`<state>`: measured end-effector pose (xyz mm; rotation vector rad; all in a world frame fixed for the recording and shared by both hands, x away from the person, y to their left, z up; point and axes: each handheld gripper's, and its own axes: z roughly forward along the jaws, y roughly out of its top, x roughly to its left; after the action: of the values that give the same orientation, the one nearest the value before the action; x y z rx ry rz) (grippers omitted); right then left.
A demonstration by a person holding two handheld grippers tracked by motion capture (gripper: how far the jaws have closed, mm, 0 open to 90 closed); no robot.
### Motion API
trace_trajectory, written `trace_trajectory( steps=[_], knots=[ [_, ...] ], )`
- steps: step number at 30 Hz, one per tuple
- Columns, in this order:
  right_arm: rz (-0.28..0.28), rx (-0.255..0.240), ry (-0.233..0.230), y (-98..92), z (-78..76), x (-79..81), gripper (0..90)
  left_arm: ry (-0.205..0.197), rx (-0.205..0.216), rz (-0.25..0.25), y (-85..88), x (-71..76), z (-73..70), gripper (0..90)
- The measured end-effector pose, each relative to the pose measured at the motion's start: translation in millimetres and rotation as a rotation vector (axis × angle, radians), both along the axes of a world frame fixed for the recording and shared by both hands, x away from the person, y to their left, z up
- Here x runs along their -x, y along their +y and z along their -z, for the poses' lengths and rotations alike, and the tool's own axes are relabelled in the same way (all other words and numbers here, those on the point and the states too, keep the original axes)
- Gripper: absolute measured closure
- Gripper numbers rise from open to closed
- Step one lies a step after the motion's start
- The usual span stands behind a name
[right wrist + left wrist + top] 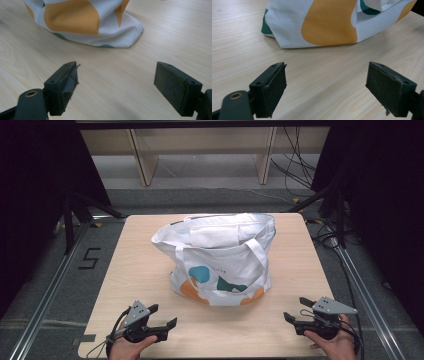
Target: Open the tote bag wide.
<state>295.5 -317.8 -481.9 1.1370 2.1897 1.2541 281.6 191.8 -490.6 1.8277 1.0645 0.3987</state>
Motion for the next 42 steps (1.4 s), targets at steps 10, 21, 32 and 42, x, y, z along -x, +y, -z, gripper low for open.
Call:
trace_trajectory(
  steps=[10,21,32,42],
  knots=[
    [0.002,0.004,-0.007,-0.5,-0.1,0.4,21.1,-0.007,-0.017,0.007,2.1,-1.8,-1.1,17.1],
    [-0.032,-0.019,-0.056,1.6,-14.5,-3.9,16.2,0.005,0.021,0.034,1.3,-2.7,-11.1,30.4],
    [-0.079,-0.043,-0.142,9.9,-60.1,-21.5,49.2,-0.069,0.02,0.073,8.2,-6.6,-47.1,71.0],
    [-0.168,-0.052,-0.267,25.2,-115.8,-42.9,85.7,-0.146,0.099,0.09,12.1,-33.5,-99.7,88.8]
  ],
)
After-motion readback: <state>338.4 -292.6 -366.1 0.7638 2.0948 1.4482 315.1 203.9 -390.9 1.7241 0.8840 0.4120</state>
